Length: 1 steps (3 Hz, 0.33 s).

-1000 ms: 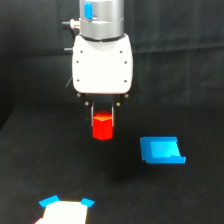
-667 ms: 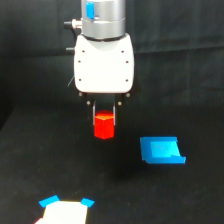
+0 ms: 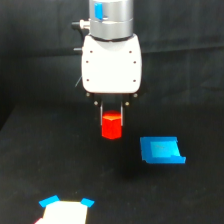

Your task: Pick up the red object from the table

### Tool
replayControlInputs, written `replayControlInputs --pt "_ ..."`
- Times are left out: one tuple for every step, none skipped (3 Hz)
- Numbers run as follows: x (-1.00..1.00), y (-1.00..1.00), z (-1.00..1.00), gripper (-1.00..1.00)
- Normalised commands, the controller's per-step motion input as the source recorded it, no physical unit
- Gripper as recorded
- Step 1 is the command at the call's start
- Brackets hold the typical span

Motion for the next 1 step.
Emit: replayControlInputs --pt "-0.28 -0.1 -0.32 -1.0"
